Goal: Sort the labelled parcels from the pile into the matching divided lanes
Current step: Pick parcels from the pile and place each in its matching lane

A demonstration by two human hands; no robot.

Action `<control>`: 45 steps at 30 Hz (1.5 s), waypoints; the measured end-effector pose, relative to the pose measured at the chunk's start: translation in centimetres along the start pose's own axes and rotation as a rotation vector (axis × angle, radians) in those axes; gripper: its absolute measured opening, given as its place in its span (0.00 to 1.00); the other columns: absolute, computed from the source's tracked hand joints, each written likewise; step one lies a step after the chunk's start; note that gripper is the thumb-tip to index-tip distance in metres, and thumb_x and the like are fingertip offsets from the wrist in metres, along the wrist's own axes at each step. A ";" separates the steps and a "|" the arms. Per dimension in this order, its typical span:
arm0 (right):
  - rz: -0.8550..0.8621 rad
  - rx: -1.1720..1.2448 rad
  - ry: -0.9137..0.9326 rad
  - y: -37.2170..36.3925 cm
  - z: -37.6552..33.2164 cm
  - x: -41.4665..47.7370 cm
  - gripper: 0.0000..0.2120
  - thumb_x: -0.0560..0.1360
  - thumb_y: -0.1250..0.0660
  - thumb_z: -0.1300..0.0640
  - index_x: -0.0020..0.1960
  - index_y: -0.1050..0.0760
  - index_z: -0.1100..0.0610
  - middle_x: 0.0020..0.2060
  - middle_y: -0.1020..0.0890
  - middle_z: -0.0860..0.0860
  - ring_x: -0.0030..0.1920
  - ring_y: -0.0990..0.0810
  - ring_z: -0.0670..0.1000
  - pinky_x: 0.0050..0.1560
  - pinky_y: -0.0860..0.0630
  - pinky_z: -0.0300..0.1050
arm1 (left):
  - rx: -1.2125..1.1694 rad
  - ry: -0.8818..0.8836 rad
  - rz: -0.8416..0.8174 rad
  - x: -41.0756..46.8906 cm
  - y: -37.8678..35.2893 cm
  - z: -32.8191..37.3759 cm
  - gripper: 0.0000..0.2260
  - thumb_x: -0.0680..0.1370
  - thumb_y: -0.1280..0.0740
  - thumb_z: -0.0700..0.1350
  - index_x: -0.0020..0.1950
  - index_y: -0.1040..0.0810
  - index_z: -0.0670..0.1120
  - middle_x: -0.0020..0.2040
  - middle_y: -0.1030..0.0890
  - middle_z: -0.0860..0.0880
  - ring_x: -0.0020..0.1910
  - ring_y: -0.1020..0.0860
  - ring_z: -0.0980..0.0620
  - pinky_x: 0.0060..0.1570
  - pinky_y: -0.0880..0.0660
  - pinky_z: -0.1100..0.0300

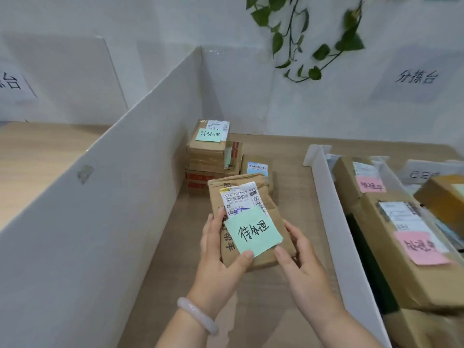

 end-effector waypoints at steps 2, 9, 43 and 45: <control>0.044 -0.023 0.019 2.2 -1.3 -2.7 0.22 0.79 0.35 0.54 0.64 0.37 0.30 0.54 0.30 0.19 0.59 0.32 0.25 0.50 0.31 0.25 | 0.005 -0.057 -0.042 -1.5 -1.1 2.7 0.39 0.66 0.32 0.62 0.74 0.46 0.71 0.78 0.44 0.59 0.78 0.50 0.61 0.76 0.45 0.49; 0.242 -0.110 0.079 11.3 -5.3 -11.9 0.20 0.78 0.36 0.48 0.62 0.39 0.27 0.60 0.29 0.27 0.58 0.31 0.26 0.50 0.28 0.26 | -0.120 -0.157 -0.186 -7.3 -7.0 11.0 0.32 0.63 0.29 0.59 0.64 0.37 0.76 0.74 0.38 0.59 0.75 0.43 0.60 0.74 0.39 0.49; 0.837 -0.654 -0.187 58.3 5.9 -69.6 0.33 0.73 0.38 0.36 0.73 0.50 0.28 0.74 0.50 0.29 0.74 0.52 0.33 0.67 0.41 0.35 | -0.223 -0.341 -0.890 -59.8 -55.8 29.4 0.31 0.70 0.26 0.36 0.63 0.30 0.64 0.62 0.34 0.64 0.63 0.34 0.66 0.68 0.37 0.60; 0.865 -0.654 -0.228 60.4 7.3 -70.7 0.32 0.74 0.38 0.36 0.74 0.49 0.30 0.73 0.51 0.28 0.74 0.51 0.33 0.67 0.41 0.36 | -0.204 -0.334 -0.932 -60.9 -59.0 29.4 0.30 0.70 0.26 0.37 0.63 0.30 0.64 0.62 0.34 0.64 0.64 0.33 0.62 0.70 0.36 0.57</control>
Point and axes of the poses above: each hand's wrist, its own x-axis towards the middle knuckle, its own y-axis out of the back of the hand, z = x × y, the point moved 9 cm from there along x, towards the middle knuckle
